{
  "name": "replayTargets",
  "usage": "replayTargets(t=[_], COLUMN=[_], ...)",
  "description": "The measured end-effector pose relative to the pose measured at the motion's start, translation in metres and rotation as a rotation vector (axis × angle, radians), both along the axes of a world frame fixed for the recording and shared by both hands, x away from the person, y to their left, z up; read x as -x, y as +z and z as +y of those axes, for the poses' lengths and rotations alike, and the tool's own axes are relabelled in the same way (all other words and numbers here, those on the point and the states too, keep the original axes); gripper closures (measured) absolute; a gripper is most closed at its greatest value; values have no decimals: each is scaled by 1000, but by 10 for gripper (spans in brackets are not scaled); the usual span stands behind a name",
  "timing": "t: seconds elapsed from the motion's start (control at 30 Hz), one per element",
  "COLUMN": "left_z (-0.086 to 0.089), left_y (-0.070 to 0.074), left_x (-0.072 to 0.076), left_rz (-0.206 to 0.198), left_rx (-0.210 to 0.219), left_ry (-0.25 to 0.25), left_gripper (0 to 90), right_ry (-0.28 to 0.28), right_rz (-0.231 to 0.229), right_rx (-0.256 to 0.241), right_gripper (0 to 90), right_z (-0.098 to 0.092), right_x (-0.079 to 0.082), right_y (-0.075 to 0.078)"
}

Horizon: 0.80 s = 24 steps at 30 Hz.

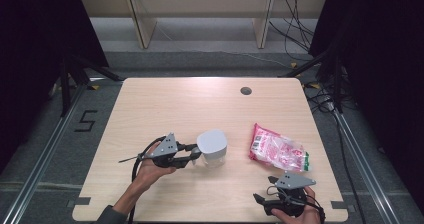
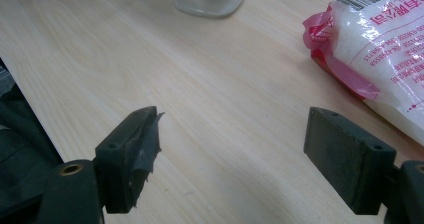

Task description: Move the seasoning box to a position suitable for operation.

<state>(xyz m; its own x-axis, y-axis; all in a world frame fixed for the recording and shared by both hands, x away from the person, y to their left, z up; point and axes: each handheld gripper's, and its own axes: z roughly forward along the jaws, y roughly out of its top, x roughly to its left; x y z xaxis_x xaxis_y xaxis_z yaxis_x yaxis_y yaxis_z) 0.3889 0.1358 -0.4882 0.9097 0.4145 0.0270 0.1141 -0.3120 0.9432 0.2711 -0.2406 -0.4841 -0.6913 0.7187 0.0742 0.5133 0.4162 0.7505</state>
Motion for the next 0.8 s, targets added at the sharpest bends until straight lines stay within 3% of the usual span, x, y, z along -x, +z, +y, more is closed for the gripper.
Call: replayTargets(t=[0.03, 0.1, 0.27, 0.37, 0.4, 0.57, 0.63, 0.67, 0.7, 0.8], left_z=[0, -1, -3, -3, -3, -1, -1, 0, 0, -1], left_y=[-1, -1, -1, -2, -3, -5, -6, -6, -7, -7], left_x=[-3, -4, -11, -15, -16, -20, -21, -24, -23, -23], left_rz=[-5, 15, 2, 10, 30, 25, 15, -9, 16, 18], left_rx=[5, 9, 12, 16, 33, 17, -2, -17, -12, -10], left_ry=[-3, 1, 14, 9, 6, 30, 39, 25, 49, 52], left_gripper=[679, 680, 677, 676, 673, 629, 633, 633, 633, 641], right_ry=[16, 15, 31, 39, 39, 40, 39, 38, 38, 39], right_rz=[-20, -14, -17, -21, -20, 6, -21, -18, -17, -18], right_rx=[11, 11, 7, 6, 8, -6, 7, 3, 2, 2], right_gripper=[230, 231, 230, 228, 228, 228, 228, 228, 228, 228], right_z=[-1, -1, -1, -1, -1, -1, -2, -2, -2, -2], right_x=[-2, -2, -2, -3, -3, -3, -3, -3, -3, -3], right_y=[0, 0, -1, 0, 0, -1, -1, -1, -1, -1])
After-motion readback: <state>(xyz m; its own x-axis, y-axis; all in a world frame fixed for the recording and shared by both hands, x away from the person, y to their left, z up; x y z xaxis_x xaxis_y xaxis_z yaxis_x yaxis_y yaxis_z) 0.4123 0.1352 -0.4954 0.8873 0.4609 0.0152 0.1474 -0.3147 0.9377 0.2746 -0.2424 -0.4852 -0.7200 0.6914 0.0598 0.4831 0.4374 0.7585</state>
